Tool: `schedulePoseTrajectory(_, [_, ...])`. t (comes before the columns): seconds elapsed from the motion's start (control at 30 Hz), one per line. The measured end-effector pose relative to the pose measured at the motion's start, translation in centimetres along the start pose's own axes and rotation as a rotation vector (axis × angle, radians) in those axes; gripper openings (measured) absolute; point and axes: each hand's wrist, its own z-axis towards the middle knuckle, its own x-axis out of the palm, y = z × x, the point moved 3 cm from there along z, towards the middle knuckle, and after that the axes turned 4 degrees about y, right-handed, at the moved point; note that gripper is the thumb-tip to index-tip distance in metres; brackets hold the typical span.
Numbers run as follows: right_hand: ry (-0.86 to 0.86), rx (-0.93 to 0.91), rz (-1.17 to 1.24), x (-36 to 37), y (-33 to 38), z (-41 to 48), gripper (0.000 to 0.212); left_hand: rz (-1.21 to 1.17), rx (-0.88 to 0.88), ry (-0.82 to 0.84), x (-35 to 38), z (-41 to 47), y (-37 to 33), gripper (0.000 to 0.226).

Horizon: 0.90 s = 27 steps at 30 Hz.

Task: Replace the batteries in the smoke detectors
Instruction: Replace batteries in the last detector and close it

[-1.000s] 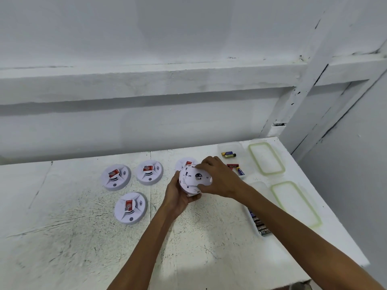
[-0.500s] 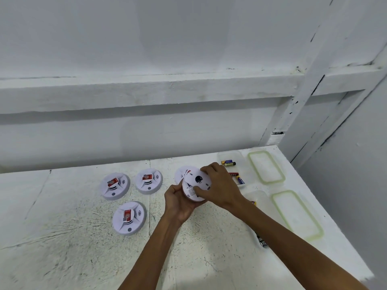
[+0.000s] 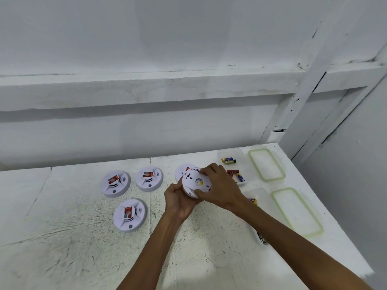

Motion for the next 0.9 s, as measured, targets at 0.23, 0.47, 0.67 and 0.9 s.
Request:
schedulePoseTrajectory(0.23, [-0.075,0.135,0.077,0.2,0.2,-0.2,0.064,-0.033,0.020,-0.027,-0.1,-0.1,0.1,0.067])
schedulePoseTrajectory(0.47, [-0.101,0.141,0.001,0.1,1.0,-0.4,0.065,-0.013,0.028,0.008,0.6,-0.2,0.4,0.048])
schedulePoseTrajectory(0.67, [-0.118,0.177,-0.009,0.0,0.9,-0.6,0.066,0.010,0.030,0.019,0.6,-0.4,0.3,0.047])
schedulePoseTrajectory(0.9, [-0.053,0.089,-0.008,0.6,1.8,-0.7,0.065,-0.010,0.028,0.029,0.5,-0.5,0.6,0.048])
